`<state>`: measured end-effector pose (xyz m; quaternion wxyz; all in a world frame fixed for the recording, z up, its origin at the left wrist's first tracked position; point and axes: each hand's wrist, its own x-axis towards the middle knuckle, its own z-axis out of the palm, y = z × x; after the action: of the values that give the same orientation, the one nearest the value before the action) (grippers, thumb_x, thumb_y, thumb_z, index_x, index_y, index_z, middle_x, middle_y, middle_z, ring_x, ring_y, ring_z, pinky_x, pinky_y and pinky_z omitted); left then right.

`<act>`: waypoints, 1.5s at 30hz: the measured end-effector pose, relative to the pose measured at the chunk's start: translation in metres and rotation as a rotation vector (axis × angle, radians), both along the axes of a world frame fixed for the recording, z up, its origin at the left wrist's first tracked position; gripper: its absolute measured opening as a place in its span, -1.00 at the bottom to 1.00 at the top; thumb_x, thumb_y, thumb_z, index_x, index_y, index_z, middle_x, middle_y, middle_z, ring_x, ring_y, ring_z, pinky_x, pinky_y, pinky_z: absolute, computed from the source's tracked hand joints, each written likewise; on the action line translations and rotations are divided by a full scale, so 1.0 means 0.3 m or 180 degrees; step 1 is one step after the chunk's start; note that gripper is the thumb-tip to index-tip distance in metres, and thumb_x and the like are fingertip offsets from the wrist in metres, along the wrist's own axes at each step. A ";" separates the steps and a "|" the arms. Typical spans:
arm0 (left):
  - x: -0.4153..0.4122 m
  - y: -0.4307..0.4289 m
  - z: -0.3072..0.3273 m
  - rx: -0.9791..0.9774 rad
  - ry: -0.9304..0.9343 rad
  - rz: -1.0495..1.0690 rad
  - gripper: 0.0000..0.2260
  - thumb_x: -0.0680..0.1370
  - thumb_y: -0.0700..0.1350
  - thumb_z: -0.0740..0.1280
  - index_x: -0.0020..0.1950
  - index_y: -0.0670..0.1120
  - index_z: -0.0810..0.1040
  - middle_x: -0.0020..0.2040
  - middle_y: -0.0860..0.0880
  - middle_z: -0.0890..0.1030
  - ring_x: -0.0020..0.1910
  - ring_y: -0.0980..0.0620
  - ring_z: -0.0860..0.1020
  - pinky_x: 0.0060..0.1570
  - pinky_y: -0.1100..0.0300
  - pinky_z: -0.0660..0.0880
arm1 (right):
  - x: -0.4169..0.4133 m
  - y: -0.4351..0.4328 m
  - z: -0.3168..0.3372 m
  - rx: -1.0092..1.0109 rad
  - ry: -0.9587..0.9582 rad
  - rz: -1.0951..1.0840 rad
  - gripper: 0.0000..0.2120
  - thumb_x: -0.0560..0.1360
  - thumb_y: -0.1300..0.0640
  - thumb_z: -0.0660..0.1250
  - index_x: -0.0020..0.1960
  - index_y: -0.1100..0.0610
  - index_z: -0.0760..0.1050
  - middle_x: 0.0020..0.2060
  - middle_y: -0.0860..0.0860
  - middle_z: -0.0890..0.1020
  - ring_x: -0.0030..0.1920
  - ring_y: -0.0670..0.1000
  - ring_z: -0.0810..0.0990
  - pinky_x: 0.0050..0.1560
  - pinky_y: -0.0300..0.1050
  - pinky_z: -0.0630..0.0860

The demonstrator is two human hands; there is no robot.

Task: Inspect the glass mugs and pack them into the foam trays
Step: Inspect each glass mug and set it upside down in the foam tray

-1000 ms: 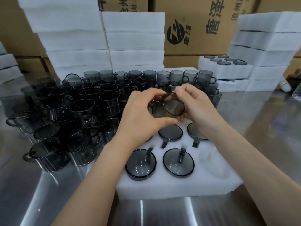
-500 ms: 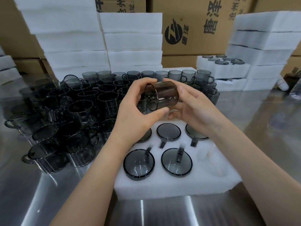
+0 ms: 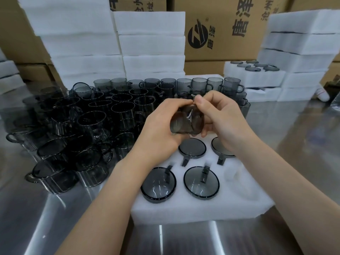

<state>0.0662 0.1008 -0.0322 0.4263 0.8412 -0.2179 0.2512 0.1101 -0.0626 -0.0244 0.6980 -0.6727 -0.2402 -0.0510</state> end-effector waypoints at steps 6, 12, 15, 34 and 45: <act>-0.005 -0.003 0.006 -0.0734 0.0185 -0.0091 -0.42 0.33 -0.30 0.56 0.24 0.07 0.48 0.16 0.06 0.58 0.19 0.10 0.55 0.25 0.07 0.50 | 0.009 -0.019 0.009 0.0418 0.0481 0.0940 -0.72 0.49 0.14 0.30 0.16 0.19 0.58 -0.21 0.11 0.64 -0.38 0.00 0.58 -0.38 -0.25 0.52; 0.001 0.003 0.001 -0.0898 0.0388 -0.0199 -0.42 0.34 -0.35 0.54 0.14 0.20 0.49 0.13 0.03 0.61 0.14 0.08 0.60 0.20 0.07 0.55 | 0.010 -0.025 0.010 0.0258 0.0403 0.1121 -0.67 0.40 0.29 0.39 0.16 0.17 0.53 -0.08 0.14 0.58 -0.34 0.05 0.57 -0.30 -0.17 0.55; 0.000 0.004 0.000 -0.0660 0.0298 -0.0106 -0.43 0.33 -0.28 0.57 0.12 0.25 0.48 0.11 0.11 0.60 0.12 0.17 0.57 0.19 0.13 0.53 | 0.004 -0.019 0.004 -0.0058 0.0234 0.0661 -0.67 0.29 0.17 0.55 0.00 0.08 0.54 -0.10 0.11 0.61 -0.33 0.15 0.58 -0.38 -0.09 0.54; 0.007 0.015 -0.009 -0.0838 0.0238 -0.0372 -0.44 0.34 -0.21 0.43 0.30 0.00 0.37 0.06 0.23 0.55 0.10 0.16 0.55 0.14 0.23 0.47 | -0.007 -0.011 0.009 -0.0296 0.0305 0.0611 -0.82 0.51 0.00 0.28 -0.20 0.08 0.46 -0.40 0.04 0.56 -0.42 0.06 0.54 -0.38 -0.13 0.50; -0.008 0.019 0.024 -0.1532 0.0314 -0.0467 -0.61 0.35 -0.13 0.49 0.15 -0.01 0.51 0.01 0.08 0.64 0.02 0.18 0.62 0.04 0.27 0.52 | -0.007 -0.017 0.005 0.0417 0.0399 0.1404 -0.72 0.57 0.02 0.19 -0.19 0.06 0.61 -0.47 0.02 0.45 -0.53 -0.01 0.39 -0.47 -0.21 0.33</act>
<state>0.0638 0.1064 -0.0251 0.6414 0.7088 -0.1912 0.2229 0.1079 -0.0678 -0.0227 0.7480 -0.5590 -0.3337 0.1291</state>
